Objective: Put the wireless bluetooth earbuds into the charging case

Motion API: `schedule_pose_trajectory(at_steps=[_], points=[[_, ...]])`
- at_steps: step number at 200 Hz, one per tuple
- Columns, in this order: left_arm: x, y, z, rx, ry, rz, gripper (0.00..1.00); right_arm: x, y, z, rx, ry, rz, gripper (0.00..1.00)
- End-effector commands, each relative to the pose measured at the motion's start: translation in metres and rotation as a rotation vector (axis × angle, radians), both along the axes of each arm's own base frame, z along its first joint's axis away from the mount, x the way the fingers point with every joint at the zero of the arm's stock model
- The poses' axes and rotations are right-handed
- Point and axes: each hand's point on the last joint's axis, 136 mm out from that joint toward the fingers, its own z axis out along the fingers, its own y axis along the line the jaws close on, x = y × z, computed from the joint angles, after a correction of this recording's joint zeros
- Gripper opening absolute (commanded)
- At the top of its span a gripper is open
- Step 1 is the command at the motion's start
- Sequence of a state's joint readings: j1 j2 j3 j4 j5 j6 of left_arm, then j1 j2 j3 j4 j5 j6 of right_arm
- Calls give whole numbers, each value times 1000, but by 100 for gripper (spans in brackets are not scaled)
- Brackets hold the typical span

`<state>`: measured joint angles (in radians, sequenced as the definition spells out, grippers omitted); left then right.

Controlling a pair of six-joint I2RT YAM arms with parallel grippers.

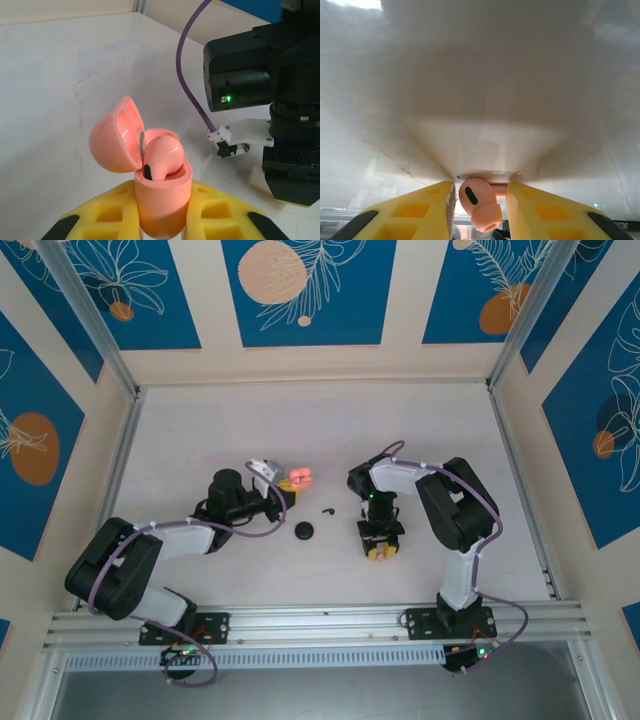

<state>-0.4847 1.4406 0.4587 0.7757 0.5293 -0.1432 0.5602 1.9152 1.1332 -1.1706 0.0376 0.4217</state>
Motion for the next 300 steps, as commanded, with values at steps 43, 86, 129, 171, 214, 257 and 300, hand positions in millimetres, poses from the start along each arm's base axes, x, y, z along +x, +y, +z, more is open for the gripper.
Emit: schedule_pose_trajectory(at_steps=[43,86,129,171,214,257,300], points=[[0,-1,12,0,-57,-13,14,7,-9,-5,-3,-16,-193,24],[0,-1,13,-1,-57,-14,14,20,-8,-7,46,-52,-373,21],[-1,-3,11,-10,-53,-17,14,38,3,3,125,-130,-466,20],[-5,-11,12,-60,-79,-47,14,73,23,37,302,-325,-499,19],[-11,-24,16,-116,-123,-85,13,125,61,111,636,-605,-490,18],[-6,-34,26,-139,-187,-92,13,143,92,170,919,-722,-476,19],[-5,-38,33,-144,-257,-89,13,141,114,192,1084,-709,-488,19]])
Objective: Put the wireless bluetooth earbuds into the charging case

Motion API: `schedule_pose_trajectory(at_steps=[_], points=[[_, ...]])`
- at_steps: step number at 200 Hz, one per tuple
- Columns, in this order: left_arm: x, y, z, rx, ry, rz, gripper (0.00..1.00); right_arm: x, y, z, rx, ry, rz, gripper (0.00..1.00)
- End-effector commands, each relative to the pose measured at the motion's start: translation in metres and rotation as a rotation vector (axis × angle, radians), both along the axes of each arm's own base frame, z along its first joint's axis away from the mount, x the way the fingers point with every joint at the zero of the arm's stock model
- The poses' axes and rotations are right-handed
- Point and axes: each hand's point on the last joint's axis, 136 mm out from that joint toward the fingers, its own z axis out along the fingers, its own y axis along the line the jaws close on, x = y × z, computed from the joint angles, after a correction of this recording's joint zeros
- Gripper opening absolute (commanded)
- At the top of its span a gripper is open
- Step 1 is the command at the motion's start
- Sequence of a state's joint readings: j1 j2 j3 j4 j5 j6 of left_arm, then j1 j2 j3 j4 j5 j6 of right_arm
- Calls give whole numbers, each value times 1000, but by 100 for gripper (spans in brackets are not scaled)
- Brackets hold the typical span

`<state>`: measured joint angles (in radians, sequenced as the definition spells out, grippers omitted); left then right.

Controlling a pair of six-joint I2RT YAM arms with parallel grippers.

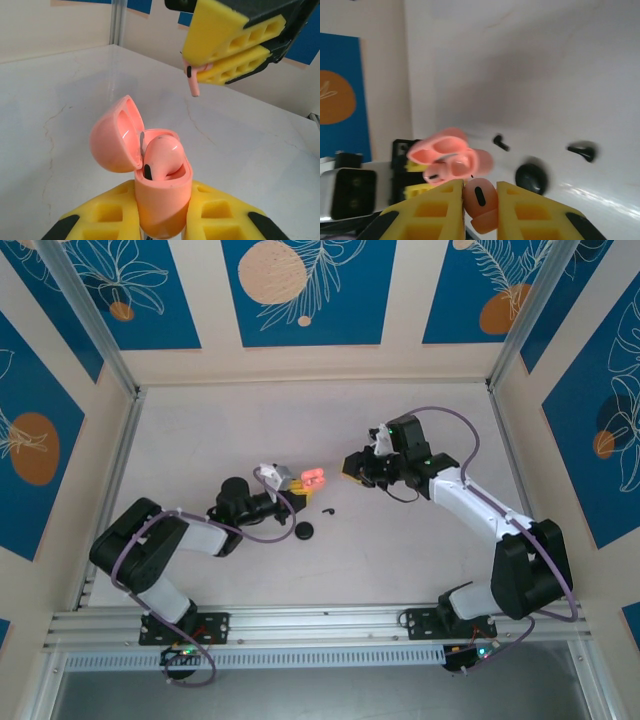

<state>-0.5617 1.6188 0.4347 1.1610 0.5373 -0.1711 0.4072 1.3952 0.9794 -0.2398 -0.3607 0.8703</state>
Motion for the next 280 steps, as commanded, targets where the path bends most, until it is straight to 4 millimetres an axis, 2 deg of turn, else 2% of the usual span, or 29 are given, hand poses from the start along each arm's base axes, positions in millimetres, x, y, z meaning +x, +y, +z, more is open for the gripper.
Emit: schedule_pose_trajectory(at_steps=[1,54,117,226,280], points=[[3,-7,26,-43,-124,-5,13,-6,19,23,139,-28,49,19],[5,-6,39,-76,-182,17,13,-10,35,23,213,-23,57,19],[2,-8,38,-73,-177,9,12,-4,40,31,228,-70,53,19],[1,-7,68,-174,-199,10,12,-2,36,8,151,-62,16,19],[2,-7,78,-188,-219,15,12,-10,34,-8,103,-22,22,22]])
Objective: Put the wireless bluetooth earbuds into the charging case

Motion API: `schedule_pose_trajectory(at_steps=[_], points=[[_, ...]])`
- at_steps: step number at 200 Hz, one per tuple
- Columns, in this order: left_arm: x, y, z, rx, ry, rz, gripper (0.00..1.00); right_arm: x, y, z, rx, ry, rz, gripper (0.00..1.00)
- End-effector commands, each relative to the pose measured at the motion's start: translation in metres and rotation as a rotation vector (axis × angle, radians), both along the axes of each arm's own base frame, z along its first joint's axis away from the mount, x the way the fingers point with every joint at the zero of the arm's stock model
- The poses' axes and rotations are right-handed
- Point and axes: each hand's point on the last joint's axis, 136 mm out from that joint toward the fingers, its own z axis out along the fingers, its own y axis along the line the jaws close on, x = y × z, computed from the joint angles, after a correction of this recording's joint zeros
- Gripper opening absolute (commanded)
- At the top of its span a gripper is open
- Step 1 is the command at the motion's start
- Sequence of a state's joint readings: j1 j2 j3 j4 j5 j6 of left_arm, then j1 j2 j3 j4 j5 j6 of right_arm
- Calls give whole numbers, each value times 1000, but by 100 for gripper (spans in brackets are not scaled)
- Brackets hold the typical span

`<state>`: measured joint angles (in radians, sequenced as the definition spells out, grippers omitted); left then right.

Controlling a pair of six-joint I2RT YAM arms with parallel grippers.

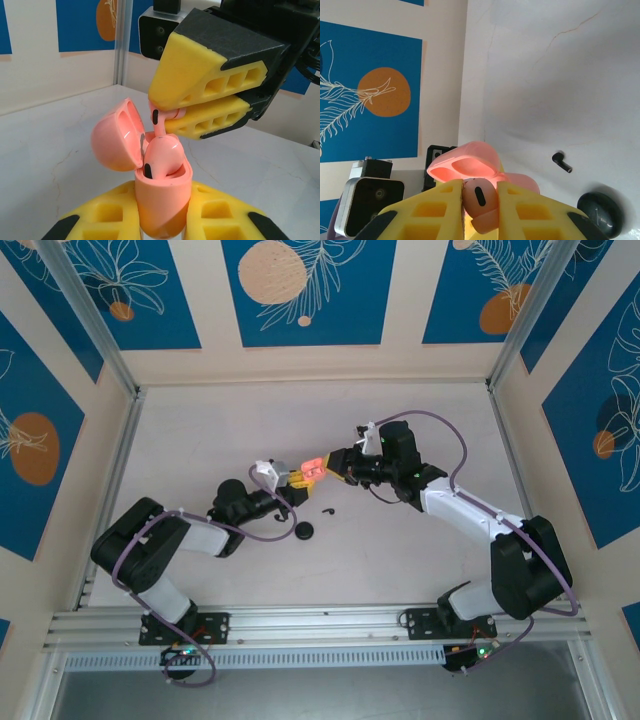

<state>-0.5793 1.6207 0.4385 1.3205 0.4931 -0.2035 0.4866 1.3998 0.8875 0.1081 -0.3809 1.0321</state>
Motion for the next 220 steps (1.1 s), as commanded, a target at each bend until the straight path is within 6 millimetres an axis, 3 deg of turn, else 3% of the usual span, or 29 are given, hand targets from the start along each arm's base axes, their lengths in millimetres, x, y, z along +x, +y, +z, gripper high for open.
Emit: schedule_pose_trajectory(at_steps=[1,102,163,194,220], points=[[-1,-4,42,-86,-114,-12,12,-11,-4,-29,-74,68,3,22],[-2,-4,44,-86,-120,-12,12,-8,-8,-21,-113,51,-2,35],[-3,-4,41,-78,-123,-16,13,-17,-16,33,-86,-159,55,50],[-4,-5,41,-77,-124,-27,12,-27,-20,50,-69,-225,99,51],[-12,-9,44,-81,-129,-82,13,-27,-35,60,-99,-313,108,50]])
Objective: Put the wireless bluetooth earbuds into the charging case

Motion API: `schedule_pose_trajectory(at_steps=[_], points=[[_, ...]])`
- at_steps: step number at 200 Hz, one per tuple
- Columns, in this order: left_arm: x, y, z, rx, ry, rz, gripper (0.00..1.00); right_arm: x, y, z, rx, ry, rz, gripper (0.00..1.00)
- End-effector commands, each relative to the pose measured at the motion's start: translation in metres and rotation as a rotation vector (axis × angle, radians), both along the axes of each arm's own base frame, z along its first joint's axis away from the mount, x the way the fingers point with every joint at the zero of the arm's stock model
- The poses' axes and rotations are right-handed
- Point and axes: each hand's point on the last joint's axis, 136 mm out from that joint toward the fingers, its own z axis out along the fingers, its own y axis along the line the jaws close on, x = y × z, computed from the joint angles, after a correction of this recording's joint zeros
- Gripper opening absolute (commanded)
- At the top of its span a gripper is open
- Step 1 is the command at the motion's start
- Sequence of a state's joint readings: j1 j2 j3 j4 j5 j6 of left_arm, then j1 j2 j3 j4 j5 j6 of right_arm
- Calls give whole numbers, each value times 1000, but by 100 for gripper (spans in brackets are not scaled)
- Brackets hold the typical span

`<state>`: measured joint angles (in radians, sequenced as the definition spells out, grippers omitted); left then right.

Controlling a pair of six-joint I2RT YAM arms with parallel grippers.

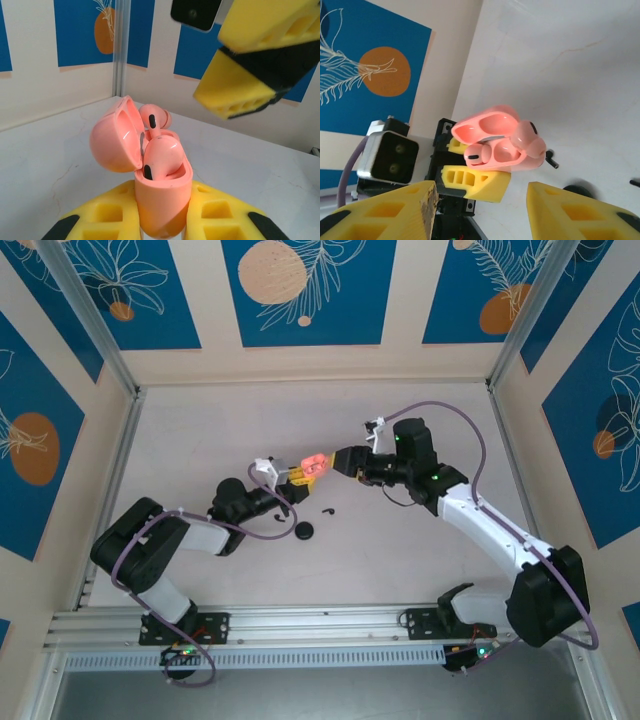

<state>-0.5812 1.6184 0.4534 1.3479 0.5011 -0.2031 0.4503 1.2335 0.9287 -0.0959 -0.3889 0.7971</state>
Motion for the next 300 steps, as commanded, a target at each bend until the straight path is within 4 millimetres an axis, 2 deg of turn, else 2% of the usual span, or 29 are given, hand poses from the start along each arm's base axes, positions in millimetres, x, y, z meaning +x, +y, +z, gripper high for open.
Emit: schedule_pose_trajectory(at_steps=[1,46,57,88,122,148,230,300], points=[[-12,-7,32,-57,-91,-75,13,-5,-11,19,-22,-115,52,50],[-24,-12,43,-75,-100,-158,13,-2,-34,35,-108,-421,128,49],[-26,-13,46,-79,-103,-172,13,-3,-37,35,-116,-501,174,52],[-29,-14,51,-86,-110,-192,13,-19,-33,36,-133,-778,349,52],[-30,-14,54,-88,-116,-202,13,-26,-32,26,-157,-934,489,45],[-31,-14,55,-89,-121,-205,13,-22,-31,19,-170,-979,538,42],[-29,-15,53,-86,-118,-197,13,-16,-16,13,-118,-935,601,35],[-26,-13,52,-84,-121,-170,13,-17,-4,14,-83,-898,644,20]])
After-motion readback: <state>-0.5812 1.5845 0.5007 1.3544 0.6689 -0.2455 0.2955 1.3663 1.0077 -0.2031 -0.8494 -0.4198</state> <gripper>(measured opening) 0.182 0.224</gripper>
